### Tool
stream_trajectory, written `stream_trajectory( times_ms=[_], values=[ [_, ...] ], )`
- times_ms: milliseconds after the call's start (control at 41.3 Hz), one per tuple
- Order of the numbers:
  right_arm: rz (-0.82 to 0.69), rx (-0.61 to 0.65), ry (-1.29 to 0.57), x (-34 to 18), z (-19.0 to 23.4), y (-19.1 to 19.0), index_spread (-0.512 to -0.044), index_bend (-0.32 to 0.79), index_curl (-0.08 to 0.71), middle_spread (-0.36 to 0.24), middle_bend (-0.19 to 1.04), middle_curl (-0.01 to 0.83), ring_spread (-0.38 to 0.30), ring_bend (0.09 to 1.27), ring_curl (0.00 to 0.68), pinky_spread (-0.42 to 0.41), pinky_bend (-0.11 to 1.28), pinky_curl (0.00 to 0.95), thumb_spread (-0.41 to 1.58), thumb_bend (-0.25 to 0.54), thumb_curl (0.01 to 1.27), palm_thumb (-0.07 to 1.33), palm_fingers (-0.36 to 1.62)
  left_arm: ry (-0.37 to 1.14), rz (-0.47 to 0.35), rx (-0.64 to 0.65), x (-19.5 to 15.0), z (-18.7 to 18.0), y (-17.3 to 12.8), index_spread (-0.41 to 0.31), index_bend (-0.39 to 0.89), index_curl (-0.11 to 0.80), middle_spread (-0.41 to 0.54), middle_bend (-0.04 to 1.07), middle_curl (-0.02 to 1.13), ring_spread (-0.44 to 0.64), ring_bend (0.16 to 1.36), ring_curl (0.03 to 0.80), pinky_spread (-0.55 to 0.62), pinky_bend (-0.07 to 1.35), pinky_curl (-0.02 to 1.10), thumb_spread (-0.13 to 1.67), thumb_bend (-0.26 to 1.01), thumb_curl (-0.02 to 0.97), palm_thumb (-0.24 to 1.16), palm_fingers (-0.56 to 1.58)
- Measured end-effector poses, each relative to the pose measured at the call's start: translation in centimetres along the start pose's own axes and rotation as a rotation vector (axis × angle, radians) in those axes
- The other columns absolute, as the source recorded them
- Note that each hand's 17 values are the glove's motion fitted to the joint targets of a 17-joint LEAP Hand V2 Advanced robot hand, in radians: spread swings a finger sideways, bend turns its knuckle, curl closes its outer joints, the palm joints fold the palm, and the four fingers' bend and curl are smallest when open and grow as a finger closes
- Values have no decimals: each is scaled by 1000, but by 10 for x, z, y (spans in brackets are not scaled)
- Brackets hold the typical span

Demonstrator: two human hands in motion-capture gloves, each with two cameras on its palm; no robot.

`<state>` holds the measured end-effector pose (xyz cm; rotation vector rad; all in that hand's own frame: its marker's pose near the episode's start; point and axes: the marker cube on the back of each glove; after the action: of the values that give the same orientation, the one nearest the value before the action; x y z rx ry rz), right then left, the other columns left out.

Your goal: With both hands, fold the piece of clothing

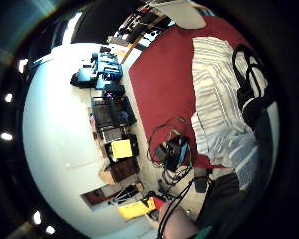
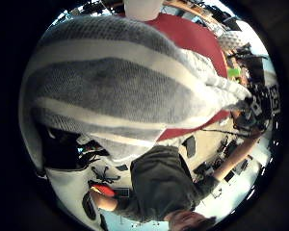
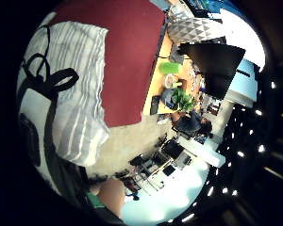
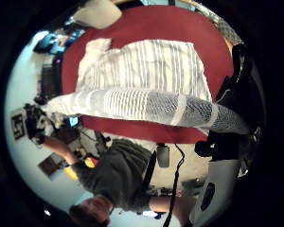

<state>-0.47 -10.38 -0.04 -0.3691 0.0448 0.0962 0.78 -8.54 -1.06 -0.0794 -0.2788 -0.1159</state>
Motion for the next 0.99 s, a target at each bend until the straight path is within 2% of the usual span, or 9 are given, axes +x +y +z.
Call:
stream_trajectory(
  times_ms=[97,242,339,412,533,630,776,872,994],
  values=[
    [-10,224,3,-12,-4,-60,-270,155,389,-226,354,490,-254,626,452,-333,582,410,487,-30,637,1038,1278,-27,-90,0,6,3,-23,-317,180,493,-331,481,534,-368,657,453,-358,341,410,904,97,725,834,1224],
    [103,476,-4,-43,0,-68,-275,175,404,-222,359,494,-251,612,452,-324,562,408,443,-27,661,1038,1258,118,-313,2,11,42,-77,-309,164,494,-331,437,533,-366,617,448,-360,366,423,954,73,728,823,1176],
    [119,586,-3,-48,6,-75,-281,150,405,-224,301,480,-250,583,446,-310,545,404,519,-19,664,1036,1135,199,-380,66,11,45,-83,-256,107,464,-291,301,507,-320,536,433,-303,373,435,1056,-20,661,679,852],
    [153,625,11,-42,2,-70,-285,106,386,-226,260,469,-251,559,440,-290,538,401,610,-14,659,1037,1059,206,-380,229,7,30,-83,-216,148,469,-246,248,520,-258,507,452,-181,306,442,1117,-48,598,589,616],
    [230,410,9,-24,14,-48,-293,65,348,-213,231,462,-237,537,436,-243,527,398,759,-28,639,991,998,276,-271,371,15,9,-66,-175,141,441,-214,175,463,-203,471,403,-90,245,397,1162,-37,530,532,612],
    [276,85,-30,-10,42,-29,-299,61,326,-190,264,475,-207,489,431,-144,484,396,917,-59,595,857,848,372,-144,213,36,16,-36,-170,151,426,-197,154,431,-179,453,381,-65,253,382,1217,-52,465,433,649],
    [353,-145,-166,4,84,-15,-306,15,263,-115,170,445,-88,426,416,24,598,419,1068,-72,509,669,551,438,-63,-67,63,61,-10,-170,184,430,-145,87,389,-133,449,380,-51,293,391,1272,-42,391,331,624],
    [411,-241,-185,10,113,-9,-290,13,218,-65,174,429,-4,424,402,107,655,417,1123,-63,460,575,467,500,-73,-237,77,102,-4,-155,187,436,-55,4,334,-63,468,394,-8,347,413,1296,-54,340,230,442],
    [431,-258,-195,11,134,-6,-264,18,175,-28,209,424,35,465,384,152,686,402,1150,-63,405,455,490,431,-103,-333,82,138,-2,-100,150,425,82,21,273,109,496,405,193,396,430,1317,-53,282,100,120]
  ],
)
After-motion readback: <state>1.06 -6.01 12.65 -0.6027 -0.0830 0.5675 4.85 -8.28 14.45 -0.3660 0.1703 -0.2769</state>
